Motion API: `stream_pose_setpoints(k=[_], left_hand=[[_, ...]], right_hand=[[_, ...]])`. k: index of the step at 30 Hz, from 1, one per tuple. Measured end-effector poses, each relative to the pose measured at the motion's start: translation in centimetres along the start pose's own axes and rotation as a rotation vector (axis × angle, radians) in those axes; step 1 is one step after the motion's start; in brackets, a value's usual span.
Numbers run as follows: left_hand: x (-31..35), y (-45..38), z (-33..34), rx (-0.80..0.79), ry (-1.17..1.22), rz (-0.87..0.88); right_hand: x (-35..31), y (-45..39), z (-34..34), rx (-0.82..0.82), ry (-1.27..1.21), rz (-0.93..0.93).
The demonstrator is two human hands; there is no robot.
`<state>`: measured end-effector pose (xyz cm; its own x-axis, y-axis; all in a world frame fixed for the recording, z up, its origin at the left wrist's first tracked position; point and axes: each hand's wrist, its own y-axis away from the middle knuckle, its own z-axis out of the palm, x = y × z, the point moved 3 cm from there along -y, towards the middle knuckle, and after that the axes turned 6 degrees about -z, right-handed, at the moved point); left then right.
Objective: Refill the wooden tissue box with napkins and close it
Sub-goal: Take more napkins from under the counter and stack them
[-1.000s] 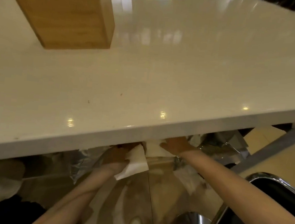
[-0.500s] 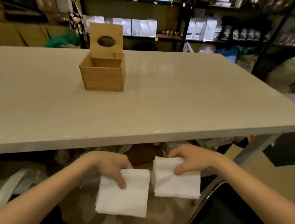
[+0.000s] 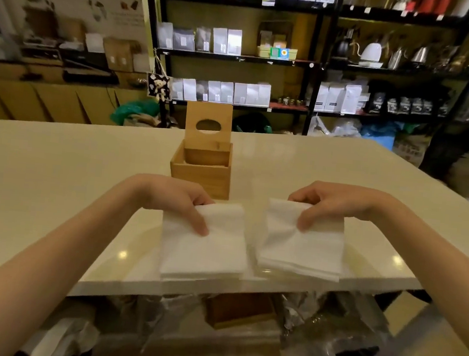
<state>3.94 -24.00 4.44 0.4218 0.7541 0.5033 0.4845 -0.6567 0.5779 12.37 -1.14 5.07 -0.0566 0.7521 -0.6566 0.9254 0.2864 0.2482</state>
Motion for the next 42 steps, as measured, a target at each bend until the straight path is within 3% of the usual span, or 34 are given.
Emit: stream_pose_setpoints(k=[9, 20, 25, 28, 32, 34, 37, 42], left_hand=[[-3.1, -6.4, -3.8, 0.054, -0.117, -0.077], [-3.6, -7.8, -3.9, 0.31, -0.558, -0.091], [-1.6, -6.7, -3.0, 0.372, -0.691, 0.007], [-0.2, -6.3, -2.9, 0.448, -0.653, 0.163], [1.8, -7.7, -2.5, 0.386, -0.442, 0.357], [2.3, -9.3, -1.7, 0.379, -0.344, 0.382], [2.9, -11.4, -0.5, 0.346, -0.281, 0.326], [3.6, -13.1, -0.4, 0.287, -0.389, 0.133]], right_hand=[[3.4, -8.4, -1.0, -0.044, 0.026, 0.13], [5.0, -11.2, -0.7, 0.018, 0.172, 0.133], [5.2, -10.7, -0.4, 0.096, 0.178, 0.1], [5.7, -9.9, -0.6, 0.161, 0.207, 0.074], [5.6, -8.3, -1.2, 0.483, 0.135, -0.03], [5.7, -7.6, -0.9, 0.555, 0.133, -0.052], [6.4, -6.7, 0.3, 0.418, 0.147, 0.021], [7.2, -5.6, 0.9, 0.296, 0.062, 0.136]])
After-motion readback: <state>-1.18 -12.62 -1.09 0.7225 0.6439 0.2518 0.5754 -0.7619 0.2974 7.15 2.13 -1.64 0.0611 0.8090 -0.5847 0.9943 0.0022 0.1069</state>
